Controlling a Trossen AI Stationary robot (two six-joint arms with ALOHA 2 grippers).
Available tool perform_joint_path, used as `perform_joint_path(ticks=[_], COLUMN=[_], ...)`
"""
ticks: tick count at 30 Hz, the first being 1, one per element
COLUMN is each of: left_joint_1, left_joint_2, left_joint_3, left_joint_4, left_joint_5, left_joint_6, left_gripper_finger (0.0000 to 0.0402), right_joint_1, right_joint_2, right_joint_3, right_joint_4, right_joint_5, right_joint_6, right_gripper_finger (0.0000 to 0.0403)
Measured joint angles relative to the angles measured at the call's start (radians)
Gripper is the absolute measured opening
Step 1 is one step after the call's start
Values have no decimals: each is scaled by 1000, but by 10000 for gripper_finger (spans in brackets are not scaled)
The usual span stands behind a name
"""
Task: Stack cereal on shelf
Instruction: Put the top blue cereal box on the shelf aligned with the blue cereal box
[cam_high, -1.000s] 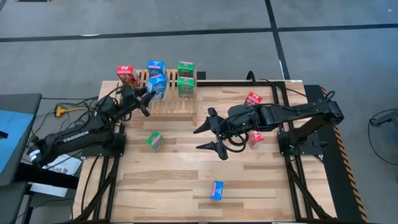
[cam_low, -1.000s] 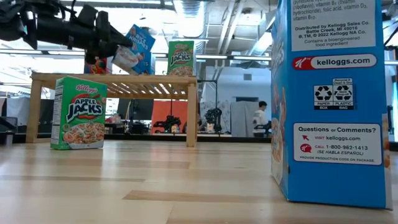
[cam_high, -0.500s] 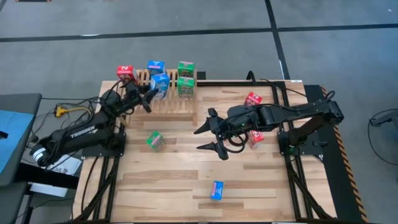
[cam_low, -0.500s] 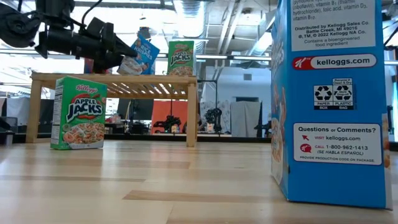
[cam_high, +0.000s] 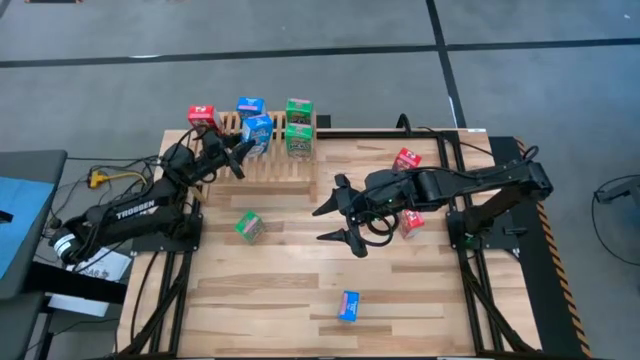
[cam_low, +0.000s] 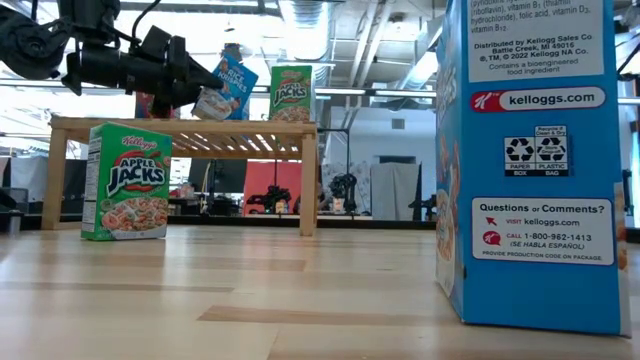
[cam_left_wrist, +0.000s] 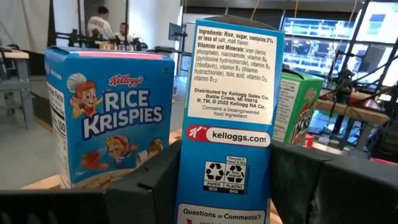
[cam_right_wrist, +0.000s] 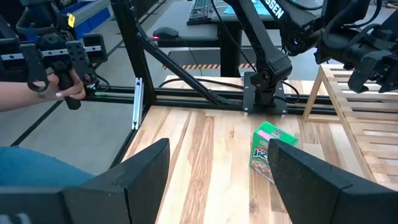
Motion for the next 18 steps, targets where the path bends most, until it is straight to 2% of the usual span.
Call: perform_joint_path(ticks=[12,18], left_joint_1=[0,0], left_joint_2=[0,-3], left_joint_3=[0,0], left_joint_4=[-4,-4], left_joint_5=[-5,-6], left_joint_6=[-1,-28], left_gripper_finger=[239,249], right_joint_1=[0,0], right_joint_2=[0,0], right_joint_3=[0,0], right_joint_4=[-13,-13], right_joint_5=[0,0], right_joint_6=[0,0], right_gripper_finger=[296,296])
